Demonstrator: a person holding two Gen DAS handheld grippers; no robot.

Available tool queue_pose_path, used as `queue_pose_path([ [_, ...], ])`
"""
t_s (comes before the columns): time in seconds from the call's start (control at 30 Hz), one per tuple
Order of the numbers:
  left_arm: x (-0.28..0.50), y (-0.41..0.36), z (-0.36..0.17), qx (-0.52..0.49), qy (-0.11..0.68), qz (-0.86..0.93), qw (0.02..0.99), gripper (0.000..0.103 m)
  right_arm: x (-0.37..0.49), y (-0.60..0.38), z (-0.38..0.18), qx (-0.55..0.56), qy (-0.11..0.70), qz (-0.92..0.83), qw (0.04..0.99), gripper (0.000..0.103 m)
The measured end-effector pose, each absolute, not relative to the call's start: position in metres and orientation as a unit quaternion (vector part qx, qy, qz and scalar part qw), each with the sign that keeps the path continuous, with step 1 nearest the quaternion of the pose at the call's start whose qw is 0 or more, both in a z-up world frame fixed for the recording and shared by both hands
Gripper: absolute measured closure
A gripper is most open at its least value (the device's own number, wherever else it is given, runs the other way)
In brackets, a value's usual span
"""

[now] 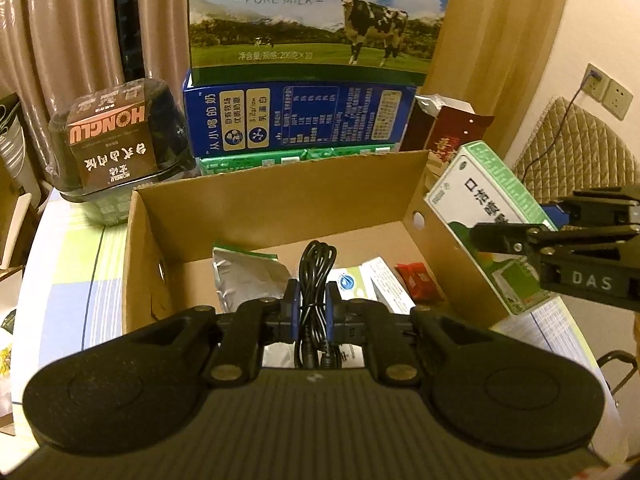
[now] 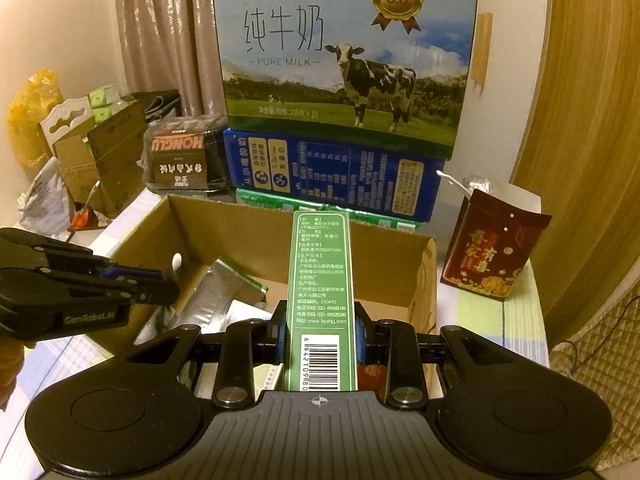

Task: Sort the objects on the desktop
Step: 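Open both tools to drop the green box and cable into the cardboard box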

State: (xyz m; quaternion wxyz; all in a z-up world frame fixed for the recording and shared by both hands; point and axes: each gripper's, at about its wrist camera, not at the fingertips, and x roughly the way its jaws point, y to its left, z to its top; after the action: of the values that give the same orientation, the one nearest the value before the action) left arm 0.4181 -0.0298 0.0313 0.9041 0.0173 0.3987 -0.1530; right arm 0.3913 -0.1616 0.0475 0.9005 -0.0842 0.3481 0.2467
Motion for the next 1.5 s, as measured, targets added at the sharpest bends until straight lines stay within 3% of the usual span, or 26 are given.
queue_pose_path([
  [0.47, 0.415, -0.019, 0.03, 0.011, 0.393, -0.144, 0.908, 0.088, 0.401, -0.157, 0.046, -0.063, 0.334, 0.244, 0.908, 0.075],
  [0.57, 0.411, -0.018, 0.031, 0.012, 0.393, -0.145, 0.908, 0.088, 0.404, -0.162, 0.048, -0.04, 0.33, 0.241, 0.912, 0.054],
  [1.03, 0.389, -0.018, 0.03, 0.01, 0.395, -0.148, 0.907, 0.083, 0.367, -0.184, 0.044, -0.036, 0.342, 0.236, 0.909, 0.045],
  [1.2, 0.373, -0.017, 0.036, 0.007, 0.397, -0.145, 0.906, 0.079, 0.339, -0.189, 0.045, -0.031, 0.348, 0.238, 0.906, 0.029],
  [1.4, 0.341, -0.016, 0.046, 0.0, 0.399, -0.143, 0.906, 0.075, 0.303, -0.192, 0.048, -0.028, 0.357, 0.242, 0.902, 0.017],
  [1.5, 0.322, -0.013, 0.052, -0.007, 0.398, -0.14, 0.907, 0.064, 0.284, -0.192, 0.048, -0.033, 0.359, 0.246, 0.9, 0.013],
])
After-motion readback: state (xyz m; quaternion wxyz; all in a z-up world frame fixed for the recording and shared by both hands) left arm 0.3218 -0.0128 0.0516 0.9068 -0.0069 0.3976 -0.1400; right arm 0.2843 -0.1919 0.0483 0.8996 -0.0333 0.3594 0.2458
